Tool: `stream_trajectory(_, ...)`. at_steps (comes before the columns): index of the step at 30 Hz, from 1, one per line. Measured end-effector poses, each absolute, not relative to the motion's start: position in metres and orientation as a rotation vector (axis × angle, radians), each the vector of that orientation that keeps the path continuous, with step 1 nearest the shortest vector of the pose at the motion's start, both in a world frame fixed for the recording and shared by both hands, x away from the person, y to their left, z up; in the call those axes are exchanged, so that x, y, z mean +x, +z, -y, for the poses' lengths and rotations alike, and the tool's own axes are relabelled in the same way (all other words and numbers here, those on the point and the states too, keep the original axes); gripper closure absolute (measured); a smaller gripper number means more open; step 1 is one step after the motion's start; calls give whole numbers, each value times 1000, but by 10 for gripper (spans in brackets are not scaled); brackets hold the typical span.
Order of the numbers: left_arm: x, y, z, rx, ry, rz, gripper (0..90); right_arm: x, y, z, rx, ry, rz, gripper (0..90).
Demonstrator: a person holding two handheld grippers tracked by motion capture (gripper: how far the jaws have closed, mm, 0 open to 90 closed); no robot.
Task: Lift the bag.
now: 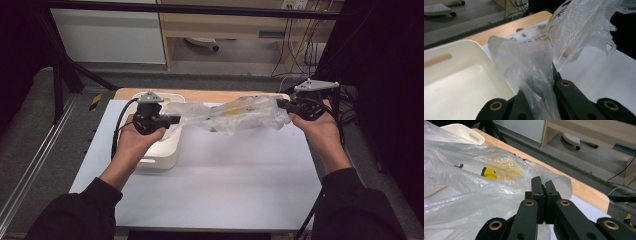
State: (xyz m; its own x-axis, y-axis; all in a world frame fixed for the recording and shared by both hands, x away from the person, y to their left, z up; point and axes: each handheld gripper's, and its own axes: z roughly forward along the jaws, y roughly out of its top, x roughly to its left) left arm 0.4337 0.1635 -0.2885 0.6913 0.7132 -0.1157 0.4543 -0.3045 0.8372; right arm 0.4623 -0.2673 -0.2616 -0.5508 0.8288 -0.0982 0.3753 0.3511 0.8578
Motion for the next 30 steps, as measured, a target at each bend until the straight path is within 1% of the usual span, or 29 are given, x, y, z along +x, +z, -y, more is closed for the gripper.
stream_trajectory(8, 403, -315, -159, 1970, 304, -873, 900, 443, -286, 273, 1054, 1108, -2122, 900)
stream_trajectory(21, 354, -383, -150, 2018, 232, -865, 900, 404, -342, 278, 1100, 1140, -2148, 900)
stream_trajectory(26, 347, -401, -151, 2028, 211, -873, 900, 390, -363, 281, 1134, 1144, -2155, 900)
stream_trajectory(30, 347, -406, -152, 2021, 203, -880, 900, 383, -372, 284, 1151, 1158, -2153, 900)
